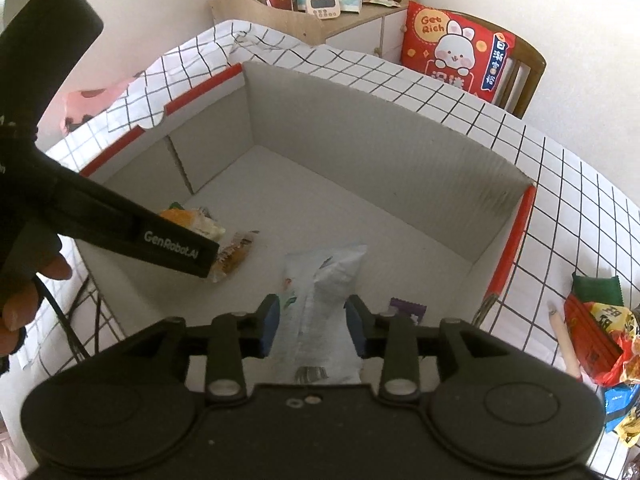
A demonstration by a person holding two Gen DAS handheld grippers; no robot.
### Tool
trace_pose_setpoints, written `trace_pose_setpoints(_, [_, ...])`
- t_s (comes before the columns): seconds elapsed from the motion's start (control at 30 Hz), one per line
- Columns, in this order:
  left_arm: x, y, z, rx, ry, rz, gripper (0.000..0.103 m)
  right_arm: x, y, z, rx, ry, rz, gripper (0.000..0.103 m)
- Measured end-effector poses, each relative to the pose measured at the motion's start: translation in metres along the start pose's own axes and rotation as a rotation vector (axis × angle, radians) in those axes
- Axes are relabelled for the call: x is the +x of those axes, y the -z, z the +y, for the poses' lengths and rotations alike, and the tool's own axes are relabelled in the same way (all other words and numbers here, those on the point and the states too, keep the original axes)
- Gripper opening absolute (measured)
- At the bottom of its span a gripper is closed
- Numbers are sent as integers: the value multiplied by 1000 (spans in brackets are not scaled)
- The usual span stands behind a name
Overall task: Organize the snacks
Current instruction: 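Open both tools to drop the pastry and candy into the box, then move both tools back toward the snack pile, left tool reaching the red chip bag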
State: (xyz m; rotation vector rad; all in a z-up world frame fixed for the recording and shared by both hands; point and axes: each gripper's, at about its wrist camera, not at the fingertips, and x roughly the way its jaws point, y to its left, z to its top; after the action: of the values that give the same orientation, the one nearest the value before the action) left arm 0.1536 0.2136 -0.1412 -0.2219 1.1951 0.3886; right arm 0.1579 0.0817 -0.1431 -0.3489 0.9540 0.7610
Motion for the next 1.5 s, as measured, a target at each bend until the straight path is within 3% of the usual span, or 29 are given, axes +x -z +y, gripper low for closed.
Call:
trace_pose_setpoints(0.07, [-3,2,-2,5,-3,-12,61,-4,1,0,3,0,-9,43])
trace_pose_setpoints(0.13, [-3,0,1,4,-5,-22,62,-9,2,-2,13,7,-21,57])
trace_pose_setpoints(0.2, [-11,2,2,-4,0,-36,64,-12,3,-4,21,12,-30,64])
trace_pose_setpoints(0.47, [-37,9,1,-7,22,-106,78,-32,9,-11,55,5,-70,75])
trace_pose_setpoints(0.7, [-66,19,-7,10,42,-178,85,-62,17,-21,76,-18,-131,88])
trace_pose_setpoints(0.9, [-90,27,-21,24,76,-224,86,-91,24,-34,109,-46,-191,94])
trace_pose_setpoints(1.07, [-110,34,-37,38,115,-267,96,-113,31,-47,132,-48,-233,98])
trace_pose_setpoints(1.23, [-128,40,-56,47,159,-309,98,-137,41,-66,173,-61,-274,101])
trace_pose_setpoints(1.5, [-150,51,-102,74,268,-340,102,-177,72,-108,247,-55,-342,102])
